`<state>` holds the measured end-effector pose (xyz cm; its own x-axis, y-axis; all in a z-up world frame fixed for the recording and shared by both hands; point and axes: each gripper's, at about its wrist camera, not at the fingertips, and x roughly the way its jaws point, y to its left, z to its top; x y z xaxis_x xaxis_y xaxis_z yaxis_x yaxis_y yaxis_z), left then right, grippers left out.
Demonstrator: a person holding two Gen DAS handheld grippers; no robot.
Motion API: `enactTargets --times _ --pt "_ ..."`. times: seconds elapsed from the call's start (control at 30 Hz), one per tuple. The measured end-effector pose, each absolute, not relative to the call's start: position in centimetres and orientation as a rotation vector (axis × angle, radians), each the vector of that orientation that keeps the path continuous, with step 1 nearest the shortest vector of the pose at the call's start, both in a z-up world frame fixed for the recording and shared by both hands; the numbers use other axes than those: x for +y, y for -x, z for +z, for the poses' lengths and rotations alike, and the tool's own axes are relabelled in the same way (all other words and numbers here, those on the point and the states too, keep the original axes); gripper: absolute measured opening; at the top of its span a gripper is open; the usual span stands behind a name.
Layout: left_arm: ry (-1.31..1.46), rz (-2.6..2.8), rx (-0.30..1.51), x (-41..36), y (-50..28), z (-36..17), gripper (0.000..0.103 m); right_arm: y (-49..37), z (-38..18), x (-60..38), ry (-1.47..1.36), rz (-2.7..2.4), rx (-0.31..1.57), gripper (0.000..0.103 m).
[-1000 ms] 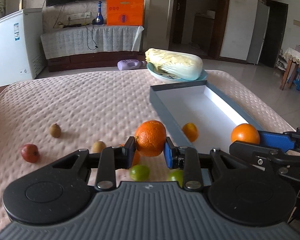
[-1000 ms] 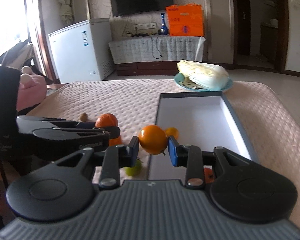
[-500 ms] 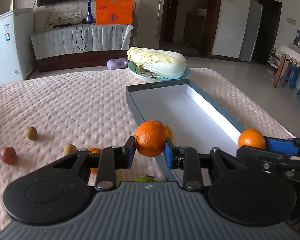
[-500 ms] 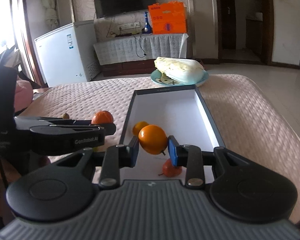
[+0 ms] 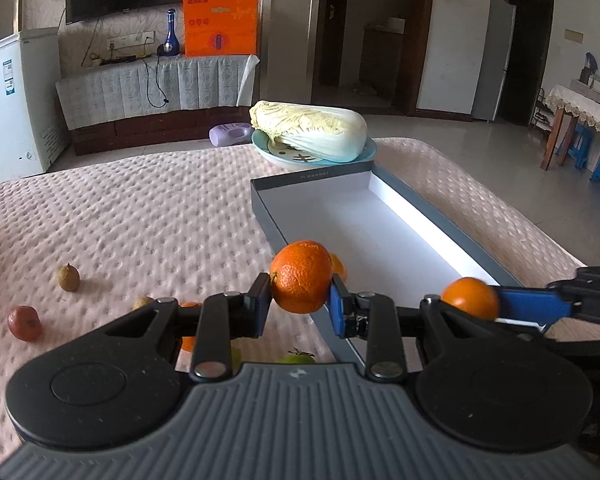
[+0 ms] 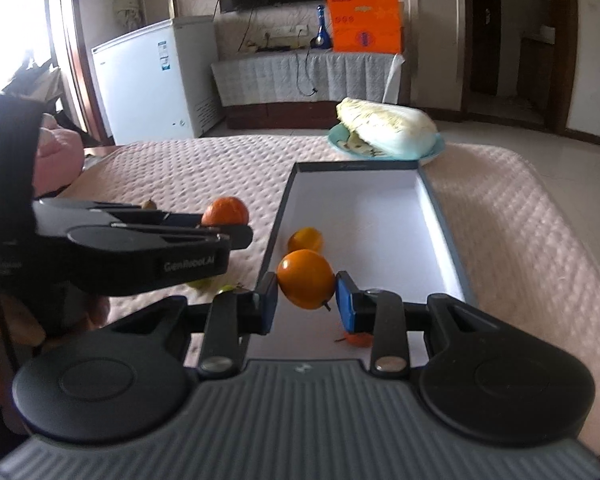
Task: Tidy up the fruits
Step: 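Carry the orange with the left gripper while the right gripper carries the persimmon over the box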
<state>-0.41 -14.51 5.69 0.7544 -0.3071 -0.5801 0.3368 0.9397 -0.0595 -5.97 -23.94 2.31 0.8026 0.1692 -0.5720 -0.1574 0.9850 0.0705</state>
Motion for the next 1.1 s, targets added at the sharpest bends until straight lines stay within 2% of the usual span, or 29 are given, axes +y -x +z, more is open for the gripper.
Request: enactTargets --times 0.5,1.1 --pt "-0.057 -0.365 0.622 -15.3 -0.3 5.6 0.035 4.8 1.0 -26.4 -0.124 0.133 0.644 0.034" --pt "-0.018 -0.425 0.632 -20.0 -2.0 5.2 0.035 5.3 1.0 -28.4 -0.158 0.103 0.649 0.034"
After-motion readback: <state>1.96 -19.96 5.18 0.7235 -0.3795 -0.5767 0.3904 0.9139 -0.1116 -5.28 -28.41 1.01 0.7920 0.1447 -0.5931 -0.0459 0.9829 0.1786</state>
